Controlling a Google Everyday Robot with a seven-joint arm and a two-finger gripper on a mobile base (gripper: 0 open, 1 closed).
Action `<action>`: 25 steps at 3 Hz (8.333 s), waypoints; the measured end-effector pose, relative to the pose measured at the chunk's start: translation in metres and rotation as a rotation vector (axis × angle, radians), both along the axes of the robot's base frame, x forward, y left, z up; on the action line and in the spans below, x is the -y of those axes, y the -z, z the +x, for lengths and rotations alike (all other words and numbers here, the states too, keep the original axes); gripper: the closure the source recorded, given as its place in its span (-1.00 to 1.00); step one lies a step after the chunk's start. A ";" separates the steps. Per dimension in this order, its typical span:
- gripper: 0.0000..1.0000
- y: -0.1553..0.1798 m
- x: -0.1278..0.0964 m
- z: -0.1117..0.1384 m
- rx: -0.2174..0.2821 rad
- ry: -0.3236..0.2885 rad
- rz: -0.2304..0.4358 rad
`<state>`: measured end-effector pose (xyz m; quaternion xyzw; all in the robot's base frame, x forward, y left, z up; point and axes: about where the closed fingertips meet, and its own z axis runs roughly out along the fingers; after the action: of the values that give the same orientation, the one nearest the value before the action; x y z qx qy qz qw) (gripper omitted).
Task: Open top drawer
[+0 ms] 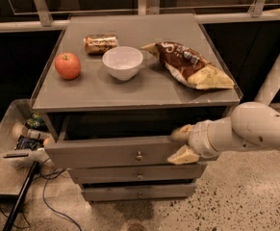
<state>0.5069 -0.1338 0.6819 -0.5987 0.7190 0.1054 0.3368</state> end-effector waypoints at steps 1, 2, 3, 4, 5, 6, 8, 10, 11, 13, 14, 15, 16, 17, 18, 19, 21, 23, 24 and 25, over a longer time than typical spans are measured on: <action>-1.00 0.000 0.000 0.000 0.000 0.000 0.000; -1.00 0.000 0.000 0.000 0.000 0.000 0.000; -1.00 0.012 -0.006 -0.002 -0.021 -0.004 0.009; -1.00 0.027 -0.010 -0.007 -0.051 -0.004 0.026; -1.00 0.045 -0.011 -0.013 -0.087 0.001 0.041; -1.00 0.046 -0.011 -0.013 -0.088 0.001 0.041; -0.18 0.042 -0.006 -0.019 -0.082 0.001 0.039; 0.76 0.032 -0.006 -0.017 -0.082 0.001 0.039; 1.00 0.030 -0.006 -0.017 -0.082 0.001 0.039; 0.64 0.029 -0.004 -0.020 -0.084 0.004 0.039; 0.17 0.029 -0.004 -0.020 -0.084 0.004 0.039; -0.28 0.029 -0.004 -0.020 -0.084 0.004 0.039; -0.78 0.029 -0.004 -0.020 -0.084 0.004 0.039; -0.72 0.029 -0.004 -0.020 -0.084 0.004 0.039; -0.25 0.029 -0.004 -0.020 -0.084 0.004 0.039; 0.21 0.034 0.001 -0.037 -0.084 -0.015 0.037; 1.00 0.027 0.001 -0.046 -0.088 -0.029 0.043; 1.00 0.016 -0.005 -0.056 -0.053 -0.030 0.047; 0.64 0.016 -0.005 -0.056 -0.053 -0.030 0.047; 0.17 0.016 -0.005 -0.056 -0.053 -0.030 0.047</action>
Offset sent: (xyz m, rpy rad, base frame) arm -0.0001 0.0003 -0.0004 0.0006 0.0004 0.0006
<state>0.4507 -0.1288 0.6663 -0.5985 0.7159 0.1432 0.3298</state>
